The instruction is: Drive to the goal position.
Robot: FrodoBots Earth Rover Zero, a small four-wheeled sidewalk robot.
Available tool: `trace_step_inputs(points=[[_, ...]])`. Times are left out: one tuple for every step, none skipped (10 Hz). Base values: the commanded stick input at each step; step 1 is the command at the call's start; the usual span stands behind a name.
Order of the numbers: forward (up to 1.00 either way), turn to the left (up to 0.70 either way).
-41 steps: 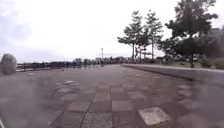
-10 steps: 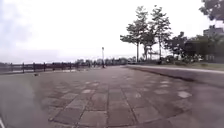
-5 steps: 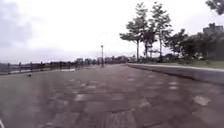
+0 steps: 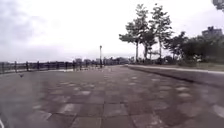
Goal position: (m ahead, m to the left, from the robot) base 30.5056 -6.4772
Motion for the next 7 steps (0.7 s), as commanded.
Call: trace_step_inputs(points=[[1.00, 0.00], [1.00, 0.00], [1.00, 0.00], [1.00, 0.00], [1.00, 0.00], [1.00, 0.00], [1.00, 0.00]])
